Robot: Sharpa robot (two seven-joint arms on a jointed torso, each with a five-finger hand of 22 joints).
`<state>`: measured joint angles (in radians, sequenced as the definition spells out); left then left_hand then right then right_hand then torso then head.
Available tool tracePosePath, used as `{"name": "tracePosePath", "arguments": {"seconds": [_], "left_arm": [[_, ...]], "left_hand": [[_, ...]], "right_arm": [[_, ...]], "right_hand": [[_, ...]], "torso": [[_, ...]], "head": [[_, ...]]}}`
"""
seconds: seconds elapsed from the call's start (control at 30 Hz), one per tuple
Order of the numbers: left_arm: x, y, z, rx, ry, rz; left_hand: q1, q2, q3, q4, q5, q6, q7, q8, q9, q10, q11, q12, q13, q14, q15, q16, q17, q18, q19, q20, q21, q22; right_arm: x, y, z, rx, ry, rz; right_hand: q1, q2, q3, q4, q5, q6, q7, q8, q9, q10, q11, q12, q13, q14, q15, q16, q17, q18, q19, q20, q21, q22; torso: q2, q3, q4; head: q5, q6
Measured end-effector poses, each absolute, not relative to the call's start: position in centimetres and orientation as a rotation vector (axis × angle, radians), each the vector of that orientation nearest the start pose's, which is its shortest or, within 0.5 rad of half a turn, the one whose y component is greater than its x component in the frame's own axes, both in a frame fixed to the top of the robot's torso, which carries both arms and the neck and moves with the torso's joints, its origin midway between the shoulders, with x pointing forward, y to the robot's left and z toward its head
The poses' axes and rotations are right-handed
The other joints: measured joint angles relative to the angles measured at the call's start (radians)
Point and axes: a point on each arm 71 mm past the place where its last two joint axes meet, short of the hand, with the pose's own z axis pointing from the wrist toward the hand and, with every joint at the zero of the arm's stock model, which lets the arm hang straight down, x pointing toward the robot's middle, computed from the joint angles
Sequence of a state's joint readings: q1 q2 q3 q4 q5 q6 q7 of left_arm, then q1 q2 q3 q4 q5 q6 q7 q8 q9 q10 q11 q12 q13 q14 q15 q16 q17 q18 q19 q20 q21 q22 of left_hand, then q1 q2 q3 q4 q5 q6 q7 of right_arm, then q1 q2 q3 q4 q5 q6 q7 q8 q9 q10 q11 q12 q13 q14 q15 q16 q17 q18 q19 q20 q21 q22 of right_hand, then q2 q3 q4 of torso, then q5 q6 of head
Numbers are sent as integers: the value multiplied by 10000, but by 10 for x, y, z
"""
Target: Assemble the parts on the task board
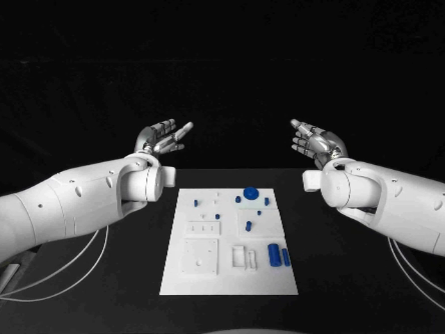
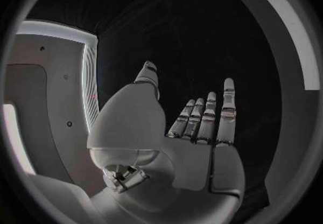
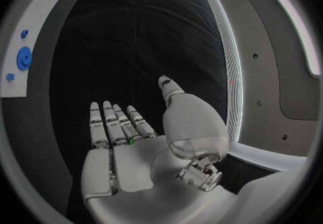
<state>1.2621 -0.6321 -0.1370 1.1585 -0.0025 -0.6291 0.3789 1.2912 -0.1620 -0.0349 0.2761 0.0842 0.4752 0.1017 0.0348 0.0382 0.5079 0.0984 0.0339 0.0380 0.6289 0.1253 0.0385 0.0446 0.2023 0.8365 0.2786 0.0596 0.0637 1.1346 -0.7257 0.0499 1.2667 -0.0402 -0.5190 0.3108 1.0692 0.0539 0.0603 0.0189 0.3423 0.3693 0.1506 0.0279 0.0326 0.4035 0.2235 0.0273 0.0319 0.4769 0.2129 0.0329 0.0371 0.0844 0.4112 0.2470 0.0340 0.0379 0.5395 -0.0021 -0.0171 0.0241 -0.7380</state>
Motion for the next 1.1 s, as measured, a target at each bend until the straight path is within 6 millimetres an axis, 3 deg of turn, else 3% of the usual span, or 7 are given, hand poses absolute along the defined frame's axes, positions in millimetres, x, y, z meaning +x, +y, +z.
{"name": "tracePosePath", "arguments": {"seconds": [0.37, 0.53, 0.67, 0.77, 0.83, 1.0, 1.1], "left_arm": [[588, 251, -174, -11142, 12960, -10255], [587, 250, -176, -11209, 13307, -10364], [586, 249, -177, -11230, 13489, -10456], [583, 252, -177, -11210, 13569, -10504], [581, 254, -177, -11178, 13616, -10528], [573, 257, -175, -10985, 13779, -10667], [569, 256, -170, -10791, 13876, -10820]], "left_hand": [[390, -51, -31, 109, 42, 160, 18, 0, 12, 183, 42, 0, 11, 184, 36, 43, 15, -1, 252, 74, 0, 26], [576, 157, 65, 6, 42, 443, 174, 0, 25, 569, 164, 38, 28, 776, 67, 42, 43, 158, 505, 75, 77, 44], [424, 898, -66, -1096, 378, 1199, 343, 50, 64, 1704, 316, 91, 87, 2373, 187, 147, 107, 158, 980, -15, 159, 79], [335, 1224, -257, -1662, 559, 1452, 338, 83, 75, 3056, 306, 198, 139, 3690, 335, 310, 175, -163, 1538, -618, 416, 150], [432, 1466, -397, -2016, 660, 2505, 375, 176, 136, 4511, 307, 283, 175, 4410, 223, 447, 211, -577, 1945, -1097, 652, 212], [1085, 1926, -459, -2729, 1511, 4892, 354, 379, 249, 6125, 138, 346, 192, 5781, -280, 737, 385, -877, 2756, -1862, 1208, 425], [1598, 1995, -386, -3153, 1682, 5242, 344, 379, 249, 6500, 66, 307, 191, 5917, -380, 727, 390, -1098, 2787, -2042, 1380, 524]], "right_arm": [[557, -259, -199, 12630, 14565, 12362], [562, -259, -201, 11844, 15084, 11950], [563, -256, -201, 10622, 15470, 11495], [564, -251, -200, 9519, 15733, 11139], [565, -247, -199, 8794, 15883, 10932], [566, -232, -196, 6527, 16235, 10276], [565, -226, -195, 5443, 16346, 9922]], "right_hand": [[1103, -192, 64, -736, 0, 418, 11, 36, 24, 529, 145, 34, 31, 691, 158, 37, 36, -1, 411, -64, 16, 32], [1696, -384, 172, -1337, -14, 1369, 76, 97, 84, 1828, 81, 100, 100, 1984, 162, 114, 100, 68, 1673, -168, 143, 125], [2025, -331, 415, -1801, -14, 2964, 263, 181, 156, 3817, -187, 197, 189, 4693, -140, 249, 235, 160, 3775, -412, 353, 248], [2096, -261, 649, -2087, 93, 4533, 305, 298, 260, 5342, -414, 293, 252, 5489, -388, 288, 292, 161, 4674, -632, 433, 296], [2098, -258, 1202, -2375, 336, 5844, 238, 328, 324, 6144, -610, 293, 265, 6244, -672, 288, 331, 161, 5346, -900, 564, 301], [1931, -425, 2029, -2774, 414, 6851, 11, 386, 361, 7178, -1055, 294, 266, 8616, -1605, 836, 772, 387, 7409, -1739, 1451, 626], [1870, -603, 2115, -2921, 414, 7243, -144, 386, 361, 7713, -1289, 293, 266, 9633, -1963, 1121, 1120, 387, 8313, -2178, 2023, 897]], "torso": [[-4, -3, -9], [-3, -7, -7], [-3, -8, -1], [12, -9, 12], [35, -8, 16], [154, -8, 44], [242, -19, 70]], "head": [[4, -24], [156, 83], [218, 127], [264, 169], [296, 206], [327, 330], [322, 412]]}}
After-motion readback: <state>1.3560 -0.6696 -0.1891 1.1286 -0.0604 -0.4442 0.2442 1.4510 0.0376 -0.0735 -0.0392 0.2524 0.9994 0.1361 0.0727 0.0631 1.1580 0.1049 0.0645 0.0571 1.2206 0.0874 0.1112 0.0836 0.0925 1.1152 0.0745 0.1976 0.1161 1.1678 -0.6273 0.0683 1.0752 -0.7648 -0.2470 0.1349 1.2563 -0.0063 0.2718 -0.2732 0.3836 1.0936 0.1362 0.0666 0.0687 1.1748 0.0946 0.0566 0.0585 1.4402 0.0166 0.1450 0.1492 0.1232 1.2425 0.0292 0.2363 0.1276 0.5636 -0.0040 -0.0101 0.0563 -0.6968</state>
